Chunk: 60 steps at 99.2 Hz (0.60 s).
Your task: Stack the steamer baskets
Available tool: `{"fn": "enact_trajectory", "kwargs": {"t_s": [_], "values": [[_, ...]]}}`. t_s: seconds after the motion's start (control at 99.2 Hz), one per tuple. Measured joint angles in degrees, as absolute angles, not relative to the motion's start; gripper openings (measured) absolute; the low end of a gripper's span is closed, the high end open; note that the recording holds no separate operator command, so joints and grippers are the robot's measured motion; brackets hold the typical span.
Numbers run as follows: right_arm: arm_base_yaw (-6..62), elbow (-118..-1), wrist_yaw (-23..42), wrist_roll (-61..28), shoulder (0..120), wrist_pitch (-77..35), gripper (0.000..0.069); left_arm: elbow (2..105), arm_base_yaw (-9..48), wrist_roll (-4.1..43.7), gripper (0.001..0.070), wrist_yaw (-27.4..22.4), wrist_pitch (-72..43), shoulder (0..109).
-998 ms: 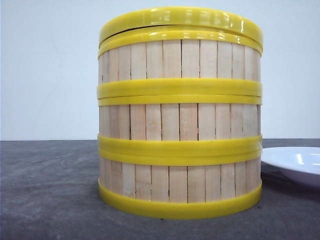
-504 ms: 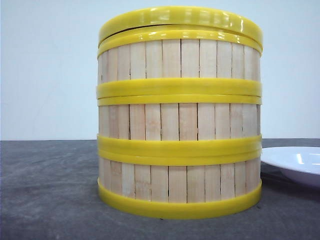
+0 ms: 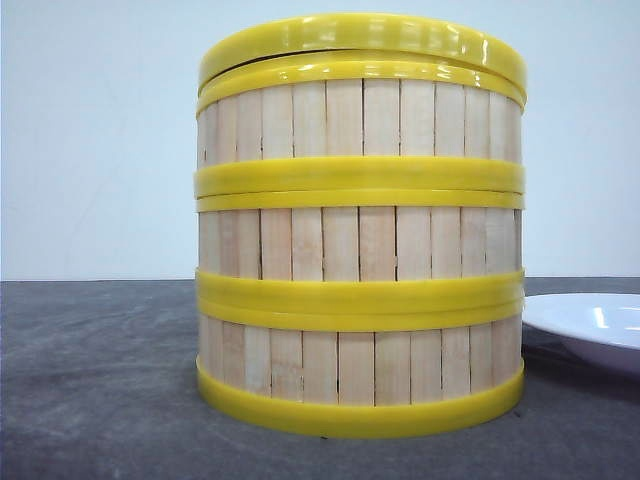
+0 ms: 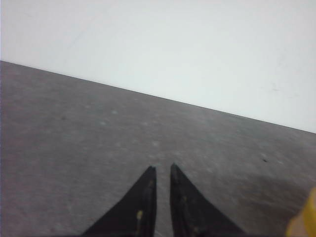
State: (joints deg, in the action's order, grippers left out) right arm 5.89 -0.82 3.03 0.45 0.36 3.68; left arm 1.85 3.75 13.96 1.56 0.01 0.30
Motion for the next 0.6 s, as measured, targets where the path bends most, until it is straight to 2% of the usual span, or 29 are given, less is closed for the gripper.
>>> {"fn": "enact_trajectory", "kwargs": {"t_s": [0.192, 0.605], "values": [[5.89, -0.82, 3.03, 0.45, 0.36, 3.68, 0.0007, 1.85, 3.75, 11.07, 0.0025, 8.86, 0.45, 0.30], [5.89, -0.82, 3.03, 0.45, 0.36, 3.68, 0.0007, 1.85, 3.70, 10.13, 0.0025, 9.04, 0.49, 0.30]]}}
